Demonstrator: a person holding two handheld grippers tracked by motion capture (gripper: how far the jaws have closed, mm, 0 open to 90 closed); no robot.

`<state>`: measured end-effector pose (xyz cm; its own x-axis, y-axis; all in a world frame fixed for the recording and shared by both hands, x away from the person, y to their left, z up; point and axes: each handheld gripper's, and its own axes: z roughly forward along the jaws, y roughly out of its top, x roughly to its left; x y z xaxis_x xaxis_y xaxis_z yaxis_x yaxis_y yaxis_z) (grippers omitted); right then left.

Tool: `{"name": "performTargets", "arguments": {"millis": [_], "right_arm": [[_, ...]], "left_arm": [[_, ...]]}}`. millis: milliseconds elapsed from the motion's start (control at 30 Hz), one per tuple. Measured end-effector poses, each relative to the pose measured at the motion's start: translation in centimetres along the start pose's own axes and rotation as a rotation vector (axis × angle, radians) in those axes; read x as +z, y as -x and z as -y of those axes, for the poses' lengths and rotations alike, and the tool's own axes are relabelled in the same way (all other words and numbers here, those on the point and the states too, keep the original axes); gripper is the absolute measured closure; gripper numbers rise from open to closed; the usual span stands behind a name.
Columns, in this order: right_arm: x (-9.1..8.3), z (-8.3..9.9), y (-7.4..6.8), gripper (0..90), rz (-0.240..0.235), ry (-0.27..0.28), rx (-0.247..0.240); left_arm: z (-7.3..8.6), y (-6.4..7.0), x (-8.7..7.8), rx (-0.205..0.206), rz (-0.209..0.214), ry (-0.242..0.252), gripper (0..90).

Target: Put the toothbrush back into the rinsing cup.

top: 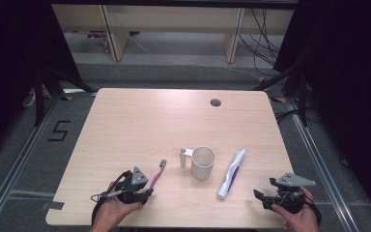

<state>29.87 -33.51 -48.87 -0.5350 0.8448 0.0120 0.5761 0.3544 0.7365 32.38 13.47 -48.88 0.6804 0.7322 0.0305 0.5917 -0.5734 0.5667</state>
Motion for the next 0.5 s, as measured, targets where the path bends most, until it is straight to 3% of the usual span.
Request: {"name": "performTargets", "arguments": {"millis": [100, 233, 400, 500], "right_arm": [[0.0, 0.0, 0.0, 21.9, -0.004, 0.004, 0.003], [0.0, 0.0, 0.0, 21.9, -0.015, 0.007, 0.002], [0.0, 0.0, -0.1, 21.9, -0.011, -0.004, -0.004], [0.0, 0.0, -0.3, 22.0, -0.020, -0.009, 0.022]], "left_arm": [[-0.8, -0.2, 0.2, 0.010, -0.021, -0.017, 58.2], [-2.5, -0.5, 0.6, 0.028, -0.007, -0.102, 56.3], [-3.7, -0.6, 1.2, 0.054, -0.007, -0.160, 57.0], [-4.1, -0.7, 1.4, 0.071, 0.005, -0.188, 61.4]]}}
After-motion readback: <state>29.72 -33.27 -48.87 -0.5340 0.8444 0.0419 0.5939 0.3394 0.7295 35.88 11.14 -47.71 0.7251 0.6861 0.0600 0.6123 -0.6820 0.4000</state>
